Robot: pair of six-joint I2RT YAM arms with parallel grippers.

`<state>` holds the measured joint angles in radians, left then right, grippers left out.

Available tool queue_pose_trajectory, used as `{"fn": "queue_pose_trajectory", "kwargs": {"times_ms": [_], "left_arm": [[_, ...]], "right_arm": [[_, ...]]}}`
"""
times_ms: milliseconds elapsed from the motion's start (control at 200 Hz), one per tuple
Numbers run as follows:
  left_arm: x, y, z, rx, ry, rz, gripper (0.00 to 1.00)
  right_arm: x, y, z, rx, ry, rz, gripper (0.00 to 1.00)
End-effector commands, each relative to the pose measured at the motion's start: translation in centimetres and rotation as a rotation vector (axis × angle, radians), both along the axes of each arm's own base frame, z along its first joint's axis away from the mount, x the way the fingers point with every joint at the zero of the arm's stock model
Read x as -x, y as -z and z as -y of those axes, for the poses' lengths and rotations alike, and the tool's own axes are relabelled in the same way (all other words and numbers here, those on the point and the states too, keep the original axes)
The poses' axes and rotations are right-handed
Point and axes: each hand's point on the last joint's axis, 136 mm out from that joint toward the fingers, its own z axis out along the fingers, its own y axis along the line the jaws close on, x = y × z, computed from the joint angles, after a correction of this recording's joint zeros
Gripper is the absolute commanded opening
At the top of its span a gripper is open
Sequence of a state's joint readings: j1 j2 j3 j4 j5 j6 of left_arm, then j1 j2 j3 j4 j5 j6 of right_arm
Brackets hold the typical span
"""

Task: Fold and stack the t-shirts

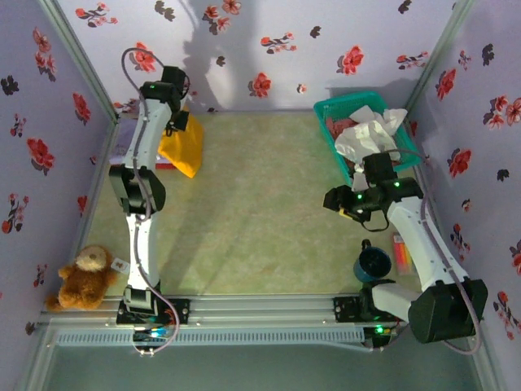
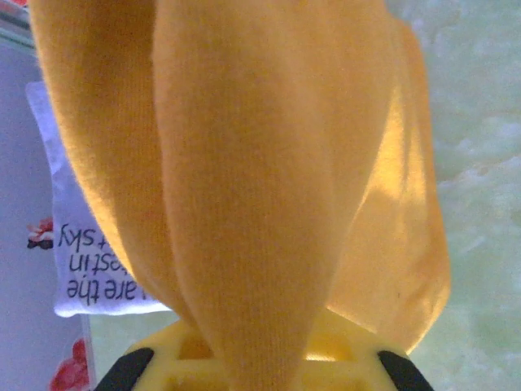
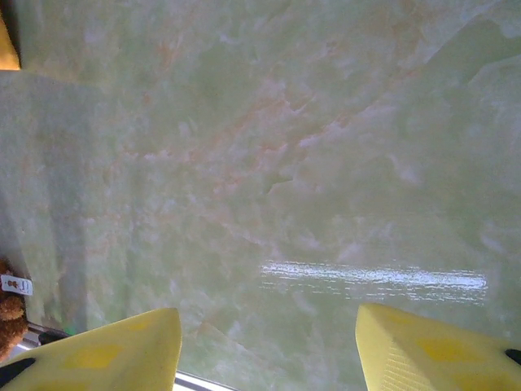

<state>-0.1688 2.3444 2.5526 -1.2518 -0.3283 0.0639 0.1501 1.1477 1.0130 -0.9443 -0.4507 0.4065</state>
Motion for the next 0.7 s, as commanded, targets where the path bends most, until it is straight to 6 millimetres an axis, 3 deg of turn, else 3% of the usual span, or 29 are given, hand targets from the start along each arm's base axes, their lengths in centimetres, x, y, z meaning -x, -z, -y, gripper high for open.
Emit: {"fn": "queue_pose_trajectory", "kwargs": {"times_ms": [0, 245, 695], "left_arm": [[0.1, -1.4, -0.3, 0.017, 0.013, 0.013, 0.0], [0.2, -4.4, 0.0, 0.054, 0.031, 0.083, 0.0], [0.5, -9.2, -2.2, 0.164, 0.004, 0.204, 0.0]], "right_arm": [[0.4, -0.6, 0.3, 0.01, -0.003, 0.018, 0.6], [0.7, -0.7, 0.4, 0.008, 0.009, 0.024, 0.6], [0.7, -0.3, 0.4, 0.018, -0.007, -0.008, 0.6]]}}
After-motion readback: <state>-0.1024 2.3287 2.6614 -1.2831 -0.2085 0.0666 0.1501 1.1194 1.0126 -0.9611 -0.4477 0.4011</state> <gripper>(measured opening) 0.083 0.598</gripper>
